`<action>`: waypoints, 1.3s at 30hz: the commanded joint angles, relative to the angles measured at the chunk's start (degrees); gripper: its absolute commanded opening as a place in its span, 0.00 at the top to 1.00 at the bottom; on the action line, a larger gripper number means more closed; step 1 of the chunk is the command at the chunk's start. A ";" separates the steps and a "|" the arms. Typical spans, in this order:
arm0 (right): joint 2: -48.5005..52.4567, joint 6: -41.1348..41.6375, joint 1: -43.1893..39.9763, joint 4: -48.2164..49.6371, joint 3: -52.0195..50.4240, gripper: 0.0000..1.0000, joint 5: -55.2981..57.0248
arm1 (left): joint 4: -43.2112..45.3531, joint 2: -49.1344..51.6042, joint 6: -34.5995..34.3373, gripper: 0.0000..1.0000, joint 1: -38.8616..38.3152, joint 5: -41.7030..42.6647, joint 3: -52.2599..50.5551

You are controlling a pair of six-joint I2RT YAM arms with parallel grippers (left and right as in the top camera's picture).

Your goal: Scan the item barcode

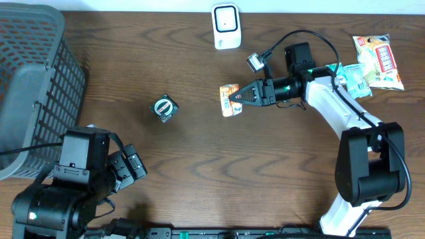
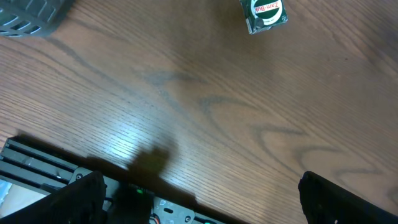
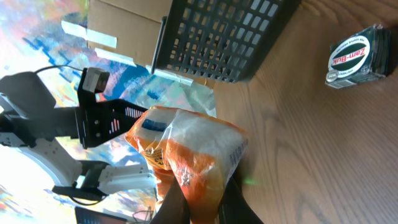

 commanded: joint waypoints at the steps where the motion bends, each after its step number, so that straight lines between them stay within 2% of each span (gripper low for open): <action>1: -1.44 2.14 -0.28 1.66 -0.17 0.99 -2.14 | -0.15 -0.04 -0.26 0.02 -0.02 -0.33 -0.04; 12: -1.44 6.25 -0.28 5.29 -0.17 0.99 -2.12 | -0.15 -0.04 -0.26 0.02 -0.02 -0.35 -0.04; 30: -1.44 6.08 0.09 5.27 -0.17 0.99 0.74 | -0.15 -0.04 -0.24 0.02 -0.02 -0.33 -0.04; 34: -1.44 6.38 1.55 4.68 -0.17 0.99 11.91 | -0.15 -0.04 -0.26 0.03 -0.02 -0.33 -0.04; 39: -1.44 12.09 5.51 -0.20 -0.17 0.99 43.60 | -0.15 -0.04 -0.26 0.03 -0.02 -0.33 -0.04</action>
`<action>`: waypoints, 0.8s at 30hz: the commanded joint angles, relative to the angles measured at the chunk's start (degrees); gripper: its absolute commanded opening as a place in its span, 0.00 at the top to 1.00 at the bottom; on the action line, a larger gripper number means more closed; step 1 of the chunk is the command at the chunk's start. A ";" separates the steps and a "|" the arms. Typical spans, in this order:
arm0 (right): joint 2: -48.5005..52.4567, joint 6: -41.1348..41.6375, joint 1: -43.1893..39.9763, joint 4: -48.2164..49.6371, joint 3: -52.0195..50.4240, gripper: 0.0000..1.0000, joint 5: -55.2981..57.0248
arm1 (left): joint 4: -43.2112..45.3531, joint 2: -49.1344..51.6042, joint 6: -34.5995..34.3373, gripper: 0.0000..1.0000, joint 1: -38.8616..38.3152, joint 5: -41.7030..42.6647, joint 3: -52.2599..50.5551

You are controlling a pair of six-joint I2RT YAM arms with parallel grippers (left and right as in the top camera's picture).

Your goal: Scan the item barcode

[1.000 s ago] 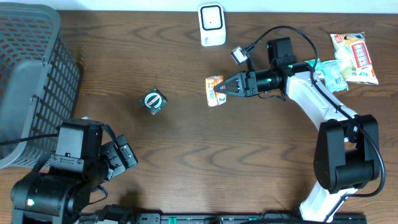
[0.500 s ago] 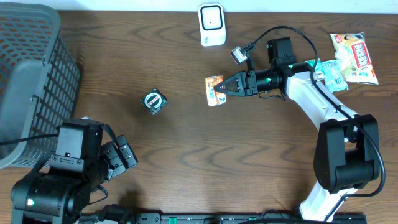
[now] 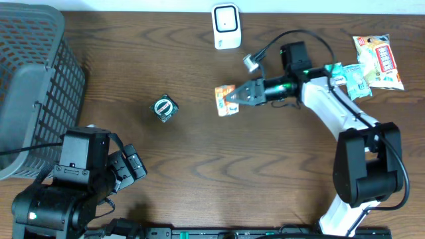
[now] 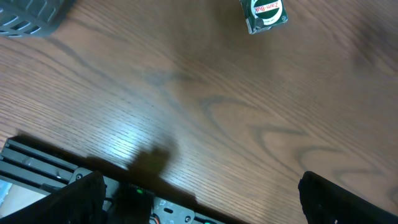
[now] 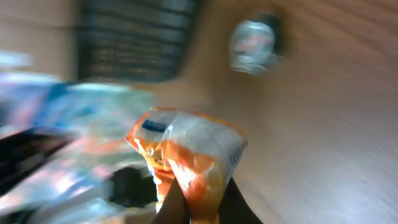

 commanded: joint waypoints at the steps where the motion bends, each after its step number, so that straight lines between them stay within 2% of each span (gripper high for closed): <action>1: -1.44 3.82 3.26 -1.62 -0.17 0.98 26.69 | -0.13 -0.04 -0.24 0.02 -0.04 -0.33 -0.04; 6: -1.42 0.59 8.20 -3.61 1.33 0.99 48.78 | -0.13 -0.04 -0.24 0.02 -0.04 -0.33 -0.04; 10: -1.36 -4.79 9.81 -6.62 6.47 0.99 58.73 | -0.13 -0.04 -0.26 0.03 -0.04 -0.33 -0.04; 15: 1.53 -8.35 9.66 -13.03 19.82 0.99 64.94 | -0.13 -0.04 -0.24 0.02 -0.04 -0.33 -0.04; 19: 7.74 -11.47 9.29 -16.52 32.96 0.99 70.38 | -0.13 -0.04 -0.24 0.03 -0.04 -0.33 -0.04; 21: 11.37 -12.81 9.27 -15.39 37.88 0.99 74.73 | -0.13 -0.04 -0.24 0.02 -0.04 -0.33 -0.04; 24: 15.52 -20.72 9.75 -7.45 40.04 0.99 81.72 | -0.13 -0.04 -0.24 0.02 -0.04 -0.33 -0.04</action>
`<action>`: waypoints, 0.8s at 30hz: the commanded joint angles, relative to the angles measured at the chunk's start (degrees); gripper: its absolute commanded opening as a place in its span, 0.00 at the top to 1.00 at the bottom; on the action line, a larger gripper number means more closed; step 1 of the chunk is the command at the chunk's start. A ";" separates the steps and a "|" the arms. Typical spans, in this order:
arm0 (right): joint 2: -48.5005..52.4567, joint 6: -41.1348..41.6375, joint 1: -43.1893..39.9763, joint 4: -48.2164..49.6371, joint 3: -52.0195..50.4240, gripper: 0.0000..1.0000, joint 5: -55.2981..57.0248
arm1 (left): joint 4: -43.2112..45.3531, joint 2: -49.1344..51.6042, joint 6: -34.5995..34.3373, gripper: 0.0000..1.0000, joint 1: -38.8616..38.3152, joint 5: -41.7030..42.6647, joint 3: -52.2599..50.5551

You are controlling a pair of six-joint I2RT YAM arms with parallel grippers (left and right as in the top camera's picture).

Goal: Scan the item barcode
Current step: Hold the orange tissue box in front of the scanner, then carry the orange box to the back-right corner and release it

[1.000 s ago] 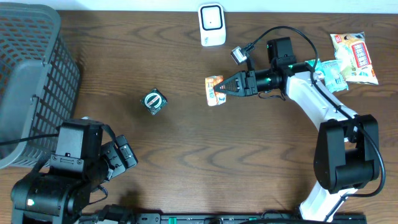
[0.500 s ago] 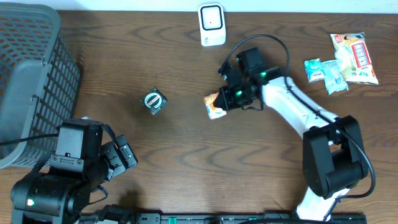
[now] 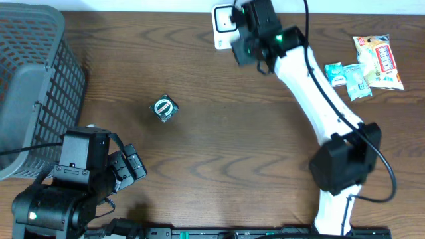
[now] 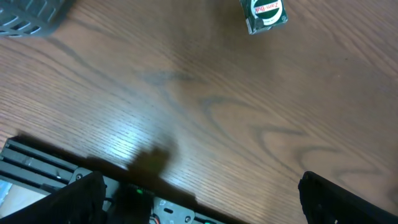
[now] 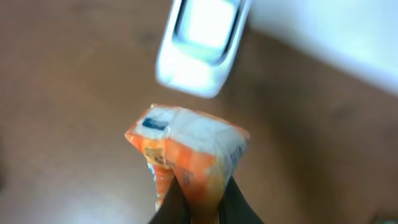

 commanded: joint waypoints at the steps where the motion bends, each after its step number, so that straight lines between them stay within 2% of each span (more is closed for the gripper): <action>1: 5.92 -11.78 0.39 5.77 1.42 0.99 11.58 | -0.15 -0.04 -0.26 0.03 -0.04 -0.31 -0.04; 4: 9.09 -24.90 1.25 15.61 1.42 0.99 16.39 | -0.15 -0.04 -0.26 0.03 -0.04 -0.31 -0.04; 10: 14.21 -39.58 2.12 32.87 1.40 0.99 18.23 | -0.15 -0.04 -0.24 0.02 -0.04 -0.31 -0.04; 16: 17.59 -43.52 2.12 42.56 1.40 0.99 17.84 | -0.15 -0.04 -0.24 0.02 -0.04 -0.31 -0.04; 24: 18.84 -45.00 2.05 43.25 1.40 0.99 16.31 | -0.15 -0.04 -0.26 0.02 -0.04 -0.31 -0.04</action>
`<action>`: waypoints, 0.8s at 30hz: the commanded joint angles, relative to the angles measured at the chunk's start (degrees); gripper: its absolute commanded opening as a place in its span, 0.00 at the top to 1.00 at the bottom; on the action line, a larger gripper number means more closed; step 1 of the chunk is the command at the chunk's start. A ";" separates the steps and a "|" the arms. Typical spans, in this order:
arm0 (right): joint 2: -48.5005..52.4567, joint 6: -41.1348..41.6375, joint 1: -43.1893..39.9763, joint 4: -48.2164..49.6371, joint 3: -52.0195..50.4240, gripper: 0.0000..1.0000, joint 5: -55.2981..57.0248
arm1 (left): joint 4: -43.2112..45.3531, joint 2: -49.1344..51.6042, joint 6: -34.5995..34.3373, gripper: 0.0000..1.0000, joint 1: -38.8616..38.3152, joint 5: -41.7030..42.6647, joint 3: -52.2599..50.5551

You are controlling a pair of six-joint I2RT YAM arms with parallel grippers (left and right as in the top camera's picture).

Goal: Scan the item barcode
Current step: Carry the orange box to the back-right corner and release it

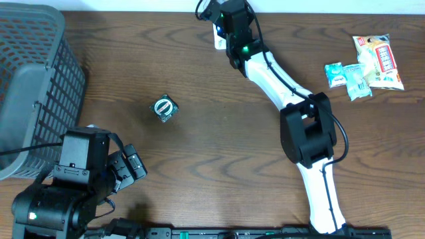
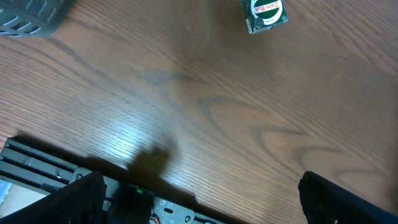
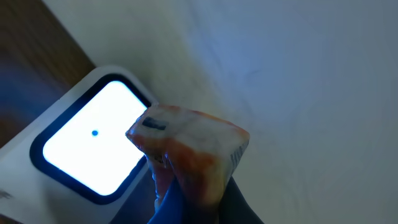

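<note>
My right gripper (image 3: 196, 200) is shut on the lower end of an orange and white snack packet (image 3: 189, 146). It holds the packet close in front of the white scanner (image 3: 93, 149), whose window glows white, with bluish light on the packet. In the overhead view the right arm reaches to the table's back edge, where the right gripper (image 1: 222, 14) covers most of the scanner (image 1: 216, 38) and hides the packet. My left gripper (image 2: 202, 199) is open and empty at the front left, fingers (image 2: 68, 199) wide apart.
A small Zam-Buk tin (image 1: 164, 107) lies left of centre. A grey basket (image 1: 33, 79) stands at the far left. Snack packets (image 1: 378, 53) and a teal packet (image 1: 348, 76) lie at the back right. A white wall (image 3: 298, 74) rises behind the scanner.
My right gripper, still shut on the packet, has moved from just above the scanner to the back edge. The packet now sits close beside the lit window. The left arm has not moved.
My right gripper held the orange packet over mid-table, right of the tin. It was then slightly further left and back, then above the scanner. Now the packet is held close to the scanner's window. The left arm and the tin stayed put.
</note>
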 commanded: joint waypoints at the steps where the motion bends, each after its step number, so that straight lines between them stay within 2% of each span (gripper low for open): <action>1: 1.11 -1.46 0.20 1.01 0.63 0.99 -0.09 | -0.15 -0.04 -0.24 0.03 -0.02 -0.31 -0.04; 4: 1.05 -1.05 0.28 1.86 0.90 0.99 2.97 | -0.15 -0.04 -0.24 0.02 -0.02 -0.33 -0.04; 11: -1.11 -0.83 -1.90 0.02 1.46 0.99 20.70 | -0.15 -0.04 -0.26 0.03 -0.02 -0.31 -0.04; 17: -4.50 1.92 -8.39 -14.99 1.46 0.99 27.74 | -0.15 -0.04 -0.26 0.03 -0.02 -0.31 -0.04; 24: -7.08 19.12 -18.88 -36.96 1.46 0.99 28.74 | -0.15 -0.04 -0.24 0.02 -0.02 -0.31 -0.04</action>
